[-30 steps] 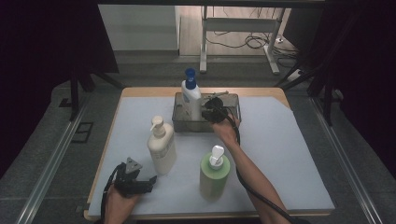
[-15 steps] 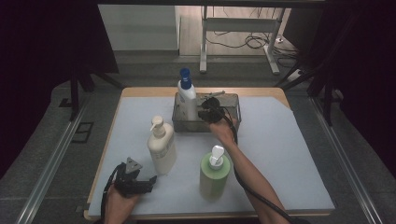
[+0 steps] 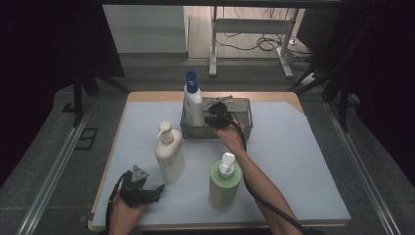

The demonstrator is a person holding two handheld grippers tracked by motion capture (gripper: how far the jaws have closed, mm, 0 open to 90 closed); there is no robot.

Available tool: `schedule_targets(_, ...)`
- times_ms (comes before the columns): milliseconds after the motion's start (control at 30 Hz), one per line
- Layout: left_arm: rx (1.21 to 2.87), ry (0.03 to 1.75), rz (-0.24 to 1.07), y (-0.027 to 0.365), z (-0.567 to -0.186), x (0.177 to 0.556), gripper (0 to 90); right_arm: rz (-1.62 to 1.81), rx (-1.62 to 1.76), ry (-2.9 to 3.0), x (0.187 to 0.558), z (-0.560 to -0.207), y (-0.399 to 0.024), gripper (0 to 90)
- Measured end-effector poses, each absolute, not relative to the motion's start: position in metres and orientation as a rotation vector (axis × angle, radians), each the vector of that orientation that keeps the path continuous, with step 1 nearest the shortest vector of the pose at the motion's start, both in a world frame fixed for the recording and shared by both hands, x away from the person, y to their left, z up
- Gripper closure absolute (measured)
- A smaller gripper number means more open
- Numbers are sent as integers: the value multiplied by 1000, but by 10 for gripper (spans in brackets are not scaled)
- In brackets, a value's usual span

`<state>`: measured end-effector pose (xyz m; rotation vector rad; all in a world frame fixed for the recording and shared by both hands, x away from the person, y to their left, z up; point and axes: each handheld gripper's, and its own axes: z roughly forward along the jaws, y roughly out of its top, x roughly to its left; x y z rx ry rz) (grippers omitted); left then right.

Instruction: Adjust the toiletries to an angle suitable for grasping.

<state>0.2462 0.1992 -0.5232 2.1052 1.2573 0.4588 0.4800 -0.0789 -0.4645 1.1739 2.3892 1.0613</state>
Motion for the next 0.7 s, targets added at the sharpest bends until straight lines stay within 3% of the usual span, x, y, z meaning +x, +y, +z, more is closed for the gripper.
schedule_targets(700,2105,1258,459,199,-523,246,122,1070,1140,2440,476,-468,-66,890)
